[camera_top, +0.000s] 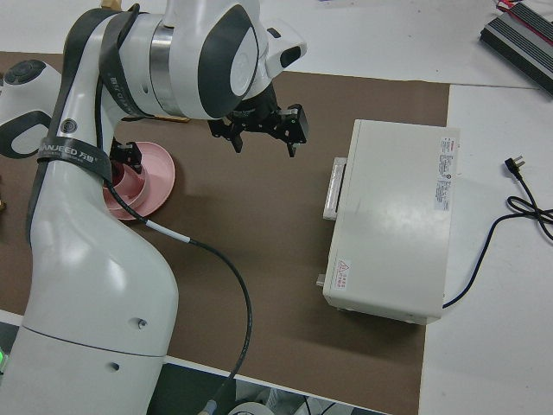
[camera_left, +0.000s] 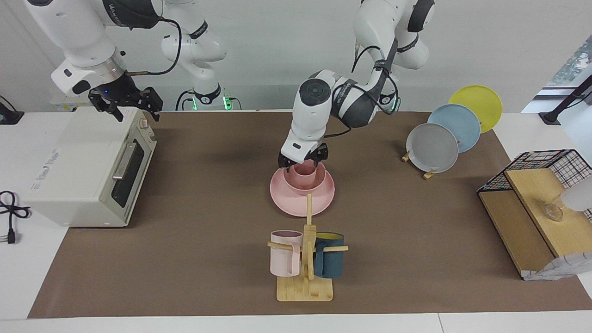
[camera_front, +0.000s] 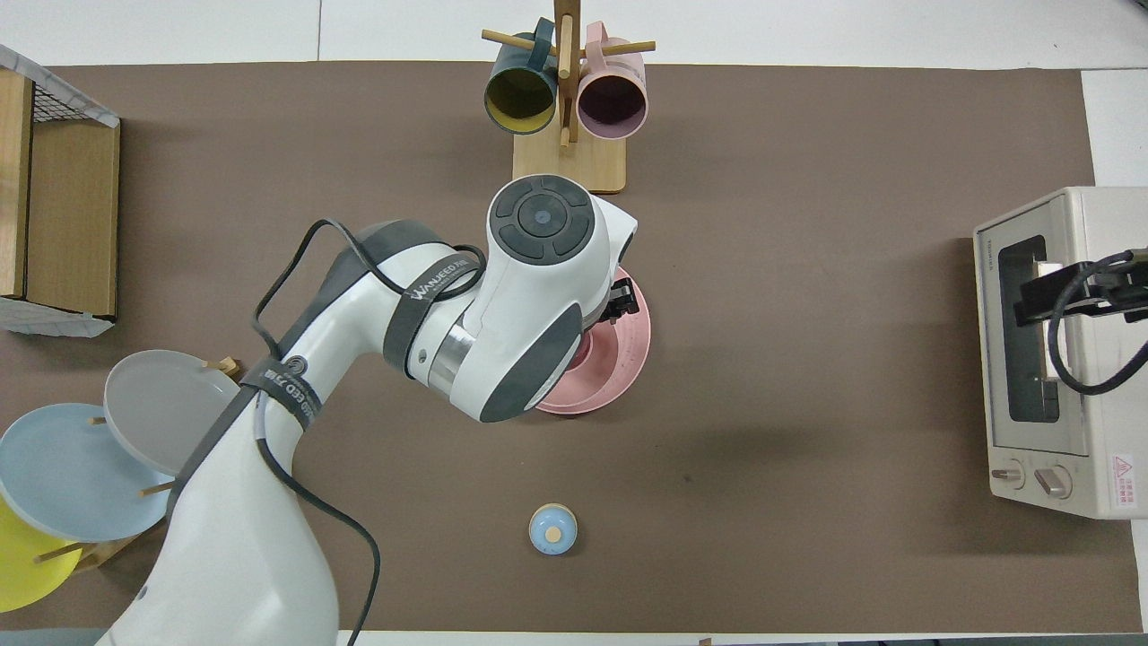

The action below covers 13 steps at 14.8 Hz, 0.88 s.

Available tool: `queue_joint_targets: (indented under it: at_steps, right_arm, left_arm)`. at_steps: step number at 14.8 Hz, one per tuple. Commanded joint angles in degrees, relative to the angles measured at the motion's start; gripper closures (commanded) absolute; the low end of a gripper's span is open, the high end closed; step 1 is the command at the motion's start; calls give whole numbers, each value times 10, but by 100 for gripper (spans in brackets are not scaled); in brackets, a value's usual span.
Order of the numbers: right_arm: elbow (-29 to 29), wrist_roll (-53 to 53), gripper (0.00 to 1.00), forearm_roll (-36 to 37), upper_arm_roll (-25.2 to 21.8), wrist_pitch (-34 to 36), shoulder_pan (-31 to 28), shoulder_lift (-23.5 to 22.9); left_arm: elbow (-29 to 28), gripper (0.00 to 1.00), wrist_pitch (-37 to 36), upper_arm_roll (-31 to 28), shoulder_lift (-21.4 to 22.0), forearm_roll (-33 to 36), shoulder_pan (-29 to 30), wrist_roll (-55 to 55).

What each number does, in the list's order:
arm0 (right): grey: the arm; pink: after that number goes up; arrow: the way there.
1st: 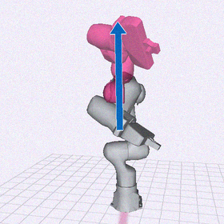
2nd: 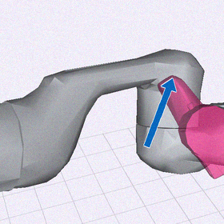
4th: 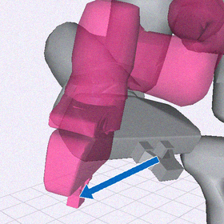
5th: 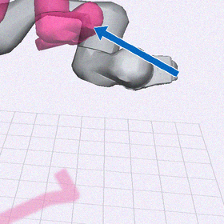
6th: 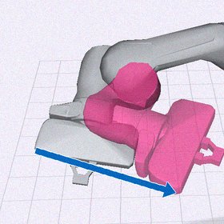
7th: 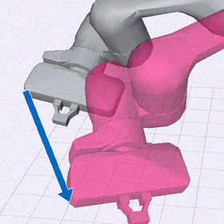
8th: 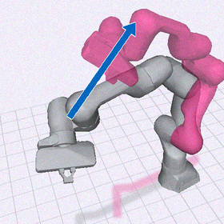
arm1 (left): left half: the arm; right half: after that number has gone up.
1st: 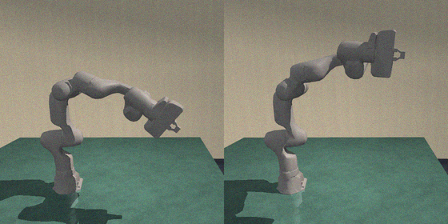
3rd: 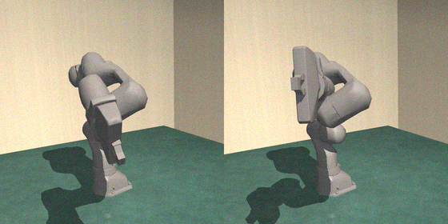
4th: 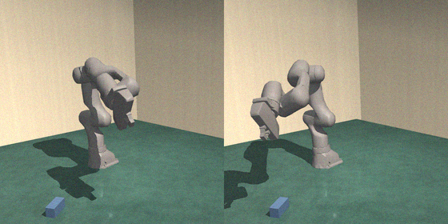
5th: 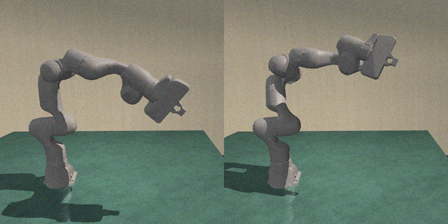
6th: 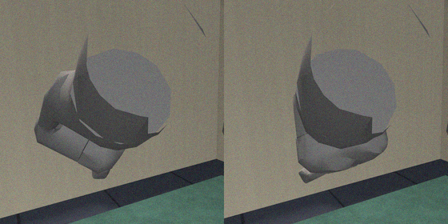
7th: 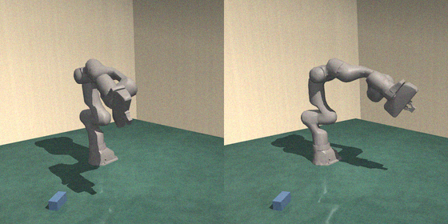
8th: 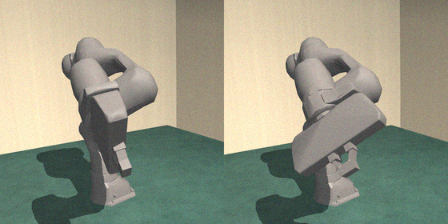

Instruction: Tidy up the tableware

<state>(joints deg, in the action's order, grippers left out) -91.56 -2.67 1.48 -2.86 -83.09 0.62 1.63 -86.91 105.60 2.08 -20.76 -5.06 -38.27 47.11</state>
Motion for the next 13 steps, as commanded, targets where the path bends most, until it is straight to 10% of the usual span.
queue_joint_targets:
  at_steps: [1, 13]
  right_arm:
    - [-5, -12, 0, -8, 0, 6, -3, 5]
    - [-4, -12, 0, -8, 0, 6, -3, 5]
  left_arm:
    - [-14, 0, -64, -4, 72, -4, 32, -32]
    - [-101, 0, -177, -6, 258, -1, 318, -395]
